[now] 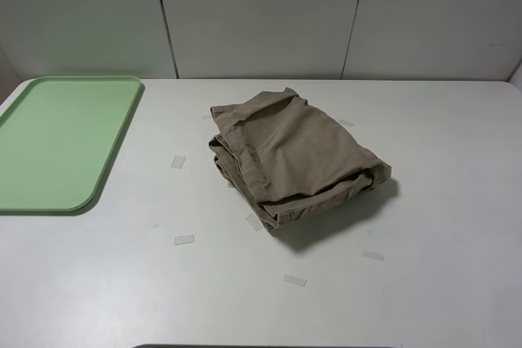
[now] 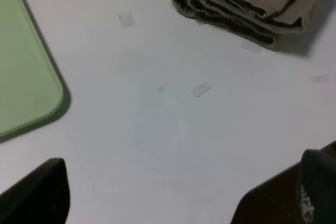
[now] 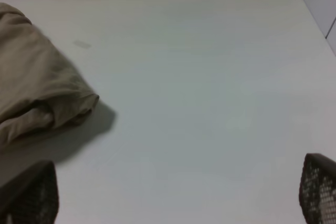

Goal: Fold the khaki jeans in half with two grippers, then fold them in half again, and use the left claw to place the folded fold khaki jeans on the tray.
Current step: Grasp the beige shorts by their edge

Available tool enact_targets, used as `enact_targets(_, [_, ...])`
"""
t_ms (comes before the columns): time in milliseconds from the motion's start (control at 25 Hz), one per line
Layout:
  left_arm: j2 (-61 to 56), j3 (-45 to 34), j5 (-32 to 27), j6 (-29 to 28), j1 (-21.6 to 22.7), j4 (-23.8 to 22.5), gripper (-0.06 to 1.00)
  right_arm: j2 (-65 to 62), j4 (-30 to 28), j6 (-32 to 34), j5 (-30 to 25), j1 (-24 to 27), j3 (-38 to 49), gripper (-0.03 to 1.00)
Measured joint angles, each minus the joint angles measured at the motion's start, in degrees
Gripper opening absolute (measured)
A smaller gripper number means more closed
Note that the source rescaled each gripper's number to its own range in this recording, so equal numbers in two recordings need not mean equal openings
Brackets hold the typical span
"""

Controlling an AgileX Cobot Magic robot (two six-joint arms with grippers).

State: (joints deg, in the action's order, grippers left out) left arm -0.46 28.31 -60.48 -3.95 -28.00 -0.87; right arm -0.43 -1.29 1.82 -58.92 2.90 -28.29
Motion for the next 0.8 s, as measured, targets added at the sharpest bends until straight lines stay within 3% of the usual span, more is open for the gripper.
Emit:
enact_targets(200, [7.9,0.9,2.5,-1.5,0.0,0.3,0.9,0.0,0.0,0.0,0.0,0.0,0.0,1.0])
enact_targets(360, [21.5,3.3,13.9,-1.8,0.0,4.1,0.9,0.0,0.0,0.0,0.0,0.0,0.0,1.0])
enact_targets(480, [32.9,4.6,22.4,-0.6,0.0,10.0,0.9,0.0,0.0,0.0,0.0,0.0,0.0,1.0])
enact_targets(640, [47.4,4.7,33.2,5.3,0.0,19.9,0.88,0.0,0.0,0.0,0.0,0.0,0.0,1.0])
enact_targets(800, [57.9,4.7,40.6,17.8,0.0,35.5,0.87,0.0,0.0,0.0,0.0,0.0,0.0,1.0])
